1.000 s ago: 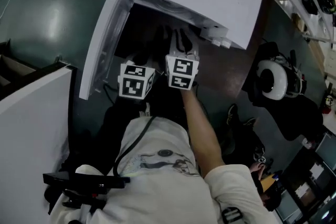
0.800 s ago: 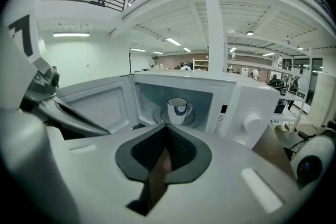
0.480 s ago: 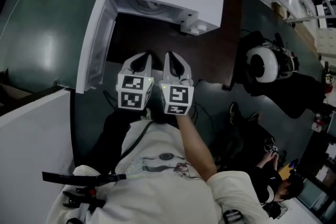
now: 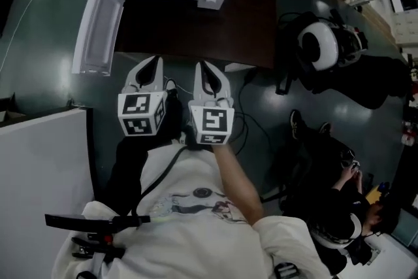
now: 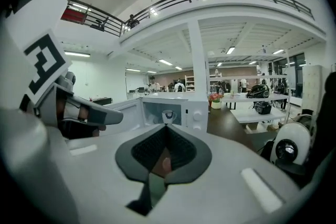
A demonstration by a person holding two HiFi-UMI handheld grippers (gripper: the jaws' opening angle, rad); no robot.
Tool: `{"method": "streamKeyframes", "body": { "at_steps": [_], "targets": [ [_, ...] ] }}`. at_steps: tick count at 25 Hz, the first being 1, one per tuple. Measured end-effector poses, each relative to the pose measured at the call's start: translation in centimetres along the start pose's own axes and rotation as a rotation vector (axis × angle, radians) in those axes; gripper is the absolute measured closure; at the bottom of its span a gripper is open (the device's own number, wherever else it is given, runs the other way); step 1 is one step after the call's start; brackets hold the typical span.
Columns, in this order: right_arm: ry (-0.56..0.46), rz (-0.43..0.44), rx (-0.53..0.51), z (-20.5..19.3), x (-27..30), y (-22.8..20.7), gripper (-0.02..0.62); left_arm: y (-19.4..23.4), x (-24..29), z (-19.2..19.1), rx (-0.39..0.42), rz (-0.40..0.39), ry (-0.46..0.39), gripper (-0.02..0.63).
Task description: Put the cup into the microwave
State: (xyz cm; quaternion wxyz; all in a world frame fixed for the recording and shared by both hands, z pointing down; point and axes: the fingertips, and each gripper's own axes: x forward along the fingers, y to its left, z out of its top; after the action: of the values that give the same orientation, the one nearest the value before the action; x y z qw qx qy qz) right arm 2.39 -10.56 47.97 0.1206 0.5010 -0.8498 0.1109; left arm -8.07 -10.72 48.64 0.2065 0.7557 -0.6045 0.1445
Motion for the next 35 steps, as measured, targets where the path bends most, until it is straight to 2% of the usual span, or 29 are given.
{"method": "streamKeyframes", "body": {
  "at_steps": [5,8,17,23,29,35],
  "targets": [
    [-0.026,-0.011,-0.018,0.3,-6.5,-0.6,0.594,-3.4,-3.8,-0.3,0.024,-0.016,-0.016,0.607],
    [-0.051,-0.049,0.001,0.4,-9.0,-1.4,0.594,-4.7,-5.4,-0.2,0.047,-0.030,-0.027,0.607],
    [-0.030,-0.063,0.005,-1.4,-13.0,0.7,0.594,-5.3,-9.7,-2.6,0.053,-0.067,-0.023,0.607],
    [-0.038,-0.087,-0.007,-2.8,-15.0,4.9,0.594,-3.5,-14.8,-6.8,0.037,-0.086,-0.019,0.606],
    [-0.020,-0.057,-0.018,-4.5,-17.9,11.7,0.594,-1.8,-21.2,-11.5,0.026,-0.087,0.013,0.607],
    [-0.003,-0.021,-0.052,-5.2,-21.5,16.5,0.594,-2.2,-24.8,-13.0,0.013,-0.120,0.003,0.606]
  ]
}}
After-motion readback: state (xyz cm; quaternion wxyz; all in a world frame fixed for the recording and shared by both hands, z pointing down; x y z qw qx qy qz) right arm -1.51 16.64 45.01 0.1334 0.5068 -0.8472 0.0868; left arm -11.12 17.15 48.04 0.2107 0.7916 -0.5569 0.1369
